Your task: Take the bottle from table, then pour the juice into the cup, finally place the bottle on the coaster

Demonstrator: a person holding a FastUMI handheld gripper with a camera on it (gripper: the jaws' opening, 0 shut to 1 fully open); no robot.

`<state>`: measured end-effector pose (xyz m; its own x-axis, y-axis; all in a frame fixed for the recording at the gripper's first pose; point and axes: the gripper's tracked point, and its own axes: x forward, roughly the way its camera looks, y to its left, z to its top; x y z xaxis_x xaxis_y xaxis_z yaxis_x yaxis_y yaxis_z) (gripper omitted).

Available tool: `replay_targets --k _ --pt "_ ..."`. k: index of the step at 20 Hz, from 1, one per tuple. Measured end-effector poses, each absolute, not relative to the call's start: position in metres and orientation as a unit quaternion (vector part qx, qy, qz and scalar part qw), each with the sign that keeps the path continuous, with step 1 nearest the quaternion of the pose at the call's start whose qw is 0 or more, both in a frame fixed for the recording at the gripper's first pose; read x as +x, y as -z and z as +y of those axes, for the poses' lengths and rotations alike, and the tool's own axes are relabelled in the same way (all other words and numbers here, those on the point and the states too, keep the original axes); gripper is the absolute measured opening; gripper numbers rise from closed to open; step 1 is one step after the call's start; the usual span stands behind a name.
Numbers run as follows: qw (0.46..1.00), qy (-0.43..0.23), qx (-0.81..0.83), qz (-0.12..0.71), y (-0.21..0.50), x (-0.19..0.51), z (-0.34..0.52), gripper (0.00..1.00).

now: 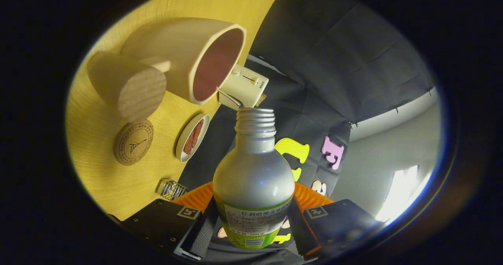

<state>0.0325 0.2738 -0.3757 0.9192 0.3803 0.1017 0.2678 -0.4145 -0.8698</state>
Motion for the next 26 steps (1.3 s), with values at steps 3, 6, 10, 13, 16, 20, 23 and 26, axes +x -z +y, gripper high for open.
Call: replay_targets --k 3,6,10,13,16,20,23,26 --pt "0.494 -0.060 -0.845 -0.197 0.378 0.031 0.275 0.82" --pt "0.484 -0.056 -0.850 -0.201 0.377 0.029 0.274 0.82" --pt "0.473 -0.051 -0.855 -0.207 0.375 0.030 0.275 0.82" --pt "0.466 -0.051 -0.858 -0.208 0.373 0.031 0.275 0.82" --pt "0.456 -0.046 -0.863 -0.213 0.370 0.030 0.276 0.82" --pt "0.441 -0.044 -0.871 -0.214 0.368 0.031 0.278 0.82" --pt "0.437 -0.043 -0.873 -0.212 0.365 0.032 0.278 0.82" --pt "0.431 -0.038 -0.875 -0.217 0.365 0.031 0.278 0.82"
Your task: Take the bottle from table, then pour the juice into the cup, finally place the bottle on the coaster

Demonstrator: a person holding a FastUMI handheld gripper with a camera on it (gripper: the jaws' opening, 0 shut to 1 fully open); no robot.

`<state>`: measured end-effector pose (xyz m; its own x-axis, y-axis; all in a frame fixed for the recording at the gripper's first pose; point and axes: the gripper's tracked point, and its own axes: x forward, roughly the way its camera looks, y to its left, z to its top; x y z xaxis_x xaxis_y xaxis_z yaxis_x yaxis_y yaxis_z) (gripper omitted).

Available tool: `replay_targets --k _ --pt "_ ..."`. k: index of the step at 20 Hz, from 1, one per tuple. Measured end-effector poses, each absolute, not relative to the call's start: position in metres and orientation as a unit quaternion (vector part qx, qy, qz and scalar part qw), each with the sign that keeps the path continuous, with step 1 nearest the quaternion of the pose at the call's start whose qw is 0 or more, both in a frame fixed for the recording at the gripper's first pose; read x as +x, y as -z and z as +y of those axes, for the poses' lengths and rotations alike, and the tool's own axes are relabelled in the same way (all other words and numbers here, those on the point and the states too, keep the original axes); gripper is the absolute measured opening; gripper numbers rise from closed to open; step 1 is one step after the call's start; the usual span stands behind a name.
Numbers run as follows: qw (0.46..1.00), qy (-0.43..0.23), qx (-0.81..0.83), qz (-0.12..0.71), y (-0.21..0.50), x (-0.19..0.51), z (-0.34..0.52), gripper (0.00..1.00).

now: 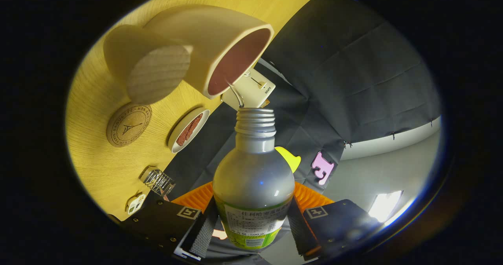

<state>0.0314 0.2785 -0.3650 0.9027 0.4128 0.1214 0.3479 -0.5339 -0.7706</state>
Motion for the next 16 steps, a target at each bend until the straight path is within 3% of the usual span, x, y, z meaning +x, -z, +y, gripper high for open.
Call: replay_targets --k 16 --pt "0.412 -0.038 -0.878 -0.241 0.3649 0.0260 0.2838 0.82"
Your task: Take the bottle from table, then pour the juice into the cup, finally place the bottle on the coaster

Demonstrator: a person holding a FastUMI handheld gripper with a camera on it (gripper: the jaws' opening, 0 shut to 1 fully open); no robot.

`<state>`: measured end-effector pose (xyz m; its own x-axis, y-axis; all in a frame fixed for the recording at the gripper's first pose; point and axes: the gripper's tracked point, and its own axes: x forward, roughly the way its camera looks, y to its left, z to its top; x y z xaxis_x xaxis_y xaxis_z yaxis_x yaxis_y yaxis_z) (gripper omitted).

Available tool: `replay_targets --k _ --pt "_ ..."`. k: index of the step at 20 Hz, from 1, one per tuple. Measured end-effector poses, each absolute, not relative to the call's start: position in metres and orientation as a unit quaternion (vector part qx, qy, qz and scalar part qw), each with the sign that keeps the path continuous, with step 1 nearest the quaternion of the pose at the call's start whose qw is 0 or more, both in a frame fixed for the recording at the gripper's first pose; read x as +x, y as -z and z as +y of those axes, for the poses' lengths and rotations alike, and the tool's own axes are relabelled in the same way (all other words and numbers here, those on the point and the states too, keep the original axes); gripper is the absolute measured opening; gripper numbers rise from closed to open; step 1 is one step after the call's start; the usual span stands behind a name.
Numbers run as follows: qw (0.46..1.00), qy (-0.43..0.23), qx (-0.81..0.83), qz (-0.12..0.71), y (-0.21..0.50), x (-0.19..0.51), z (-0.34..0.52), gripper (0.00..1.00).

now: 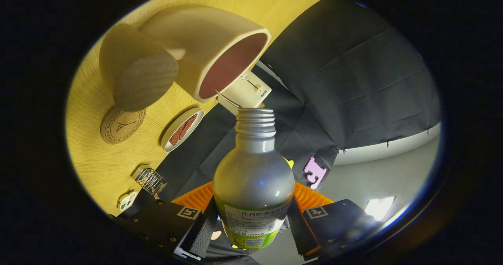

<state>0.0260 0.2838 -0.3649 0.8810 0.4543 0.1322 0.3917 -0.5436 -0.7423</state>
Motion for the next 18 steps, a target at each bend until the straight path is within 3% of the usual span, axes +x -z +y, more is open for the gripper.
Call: replay_targets --k 18 --pt "0.454 -0.050 -0.857 -0.240 0.380 0.022 0.280 0.81"
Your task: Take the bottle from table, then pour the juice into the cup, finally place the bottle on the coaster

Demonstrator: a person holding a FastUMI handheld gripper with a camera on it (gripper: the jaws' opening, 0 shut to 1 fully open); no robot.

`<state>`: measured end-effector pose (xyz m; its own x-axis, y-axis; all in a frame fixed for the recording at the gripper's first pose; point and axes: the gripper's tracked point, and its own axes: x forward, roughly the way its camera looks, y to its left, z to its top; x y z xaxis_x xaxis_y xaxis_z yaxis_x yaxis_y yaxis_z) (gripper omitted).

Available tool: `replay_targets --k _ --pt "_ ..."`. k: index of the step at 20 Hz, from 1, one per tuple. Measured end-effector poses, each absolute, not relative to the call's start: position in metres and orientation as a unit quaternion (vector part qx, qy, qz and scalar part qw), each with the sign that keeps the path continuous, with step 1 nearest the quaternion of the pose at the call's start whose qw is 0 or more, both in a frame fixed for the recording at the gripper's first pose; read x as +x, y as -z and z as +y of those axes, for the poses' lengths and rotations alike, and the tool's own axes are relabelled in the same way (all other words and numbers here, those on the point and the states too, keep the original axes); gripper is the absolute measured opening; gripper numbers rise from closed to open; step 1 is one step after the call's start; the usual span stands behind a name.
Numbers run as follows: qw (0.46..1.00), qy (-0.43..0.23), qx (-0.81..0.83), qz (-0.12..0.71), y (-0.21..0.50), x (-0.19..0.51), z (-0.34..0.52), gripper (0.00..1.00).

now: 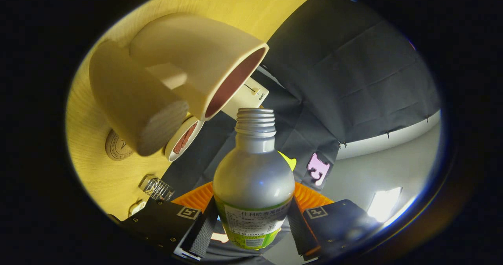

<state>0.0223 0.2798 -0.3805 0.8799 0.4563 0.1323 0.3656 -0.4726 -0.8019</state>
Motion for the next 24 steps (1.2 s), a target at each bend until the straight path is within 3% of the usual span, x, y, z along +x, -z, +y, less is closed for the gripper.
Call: replay_targets --k 6,11,24 --pt "0.498 -0.040 -0.832 -0.240 0.373 0.026 0.277 0.82" --pt "0.586 -0.037 -0.777 -0.227 0.375 0.029 0.265 0.82" --pt "0.744 -0.033 -0.634 -0.206 0.370 0.035 0.266 0.81"
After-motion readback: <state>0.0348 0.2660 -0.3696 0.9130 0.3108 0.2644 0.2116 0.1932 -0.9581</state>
